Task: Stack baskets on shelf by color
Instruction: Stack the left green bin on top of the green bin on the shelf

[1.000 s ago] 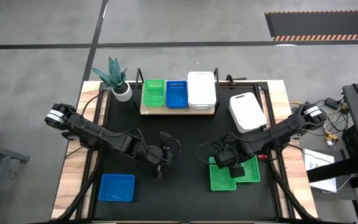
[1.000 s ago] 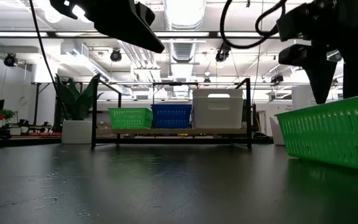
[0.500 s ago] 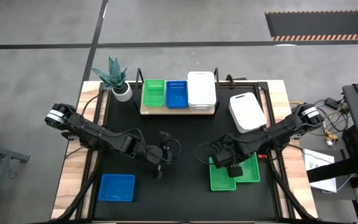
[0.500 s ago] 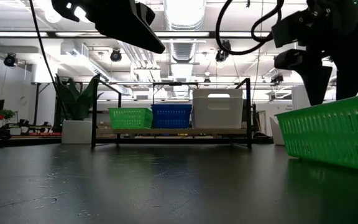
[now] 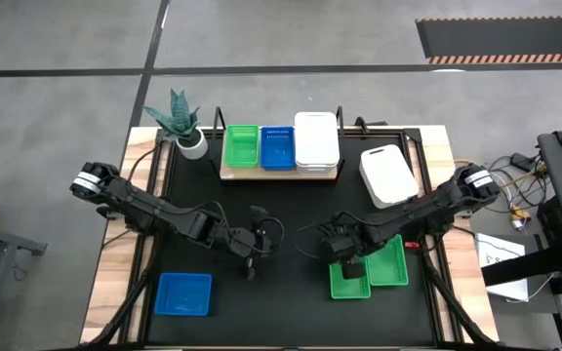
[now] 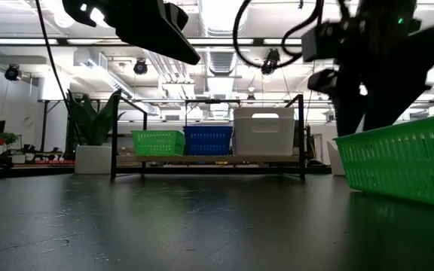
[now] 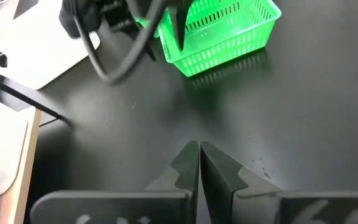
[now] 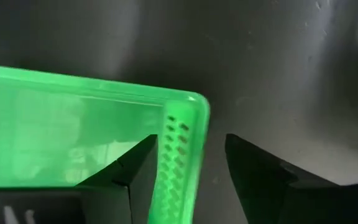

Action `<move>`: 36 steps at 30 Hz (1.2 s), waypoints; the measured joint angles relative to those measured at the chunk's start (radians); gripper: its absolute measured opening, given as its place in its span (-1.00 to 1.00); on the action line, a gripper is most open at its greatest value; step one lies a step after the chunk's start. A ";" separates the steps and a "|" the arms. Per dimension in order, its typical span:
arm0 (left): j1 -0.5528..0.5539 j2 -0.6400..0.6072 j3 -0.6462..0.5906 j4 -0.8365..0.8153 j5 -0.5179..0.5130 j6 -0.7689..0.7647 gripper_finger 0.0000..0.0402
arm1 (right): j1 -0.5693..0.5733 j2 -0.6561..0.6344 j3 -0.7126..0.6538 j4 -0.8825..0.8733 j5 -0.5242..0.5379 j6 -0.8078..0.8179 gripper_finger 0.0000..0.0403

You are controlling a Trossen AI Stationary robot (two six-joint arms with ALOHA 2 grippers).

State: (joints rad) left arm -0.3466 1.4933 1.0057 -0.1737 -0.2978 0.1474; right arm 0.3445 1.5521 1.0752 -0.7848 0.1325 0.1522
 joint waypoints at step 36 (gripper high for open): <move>-0.001 -0.153 0.000 -0.074 -0.086 0.014 -1.00 | -0.298 0.086 -0.001 0.649 0.051 -0.232 -0.66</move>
State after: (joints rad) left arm -0.3477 1.3403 1.0058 -0.2478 -0.3836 0.1619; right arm 0.0463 1.6382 1.0744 -0.1363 0.1836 -0.0799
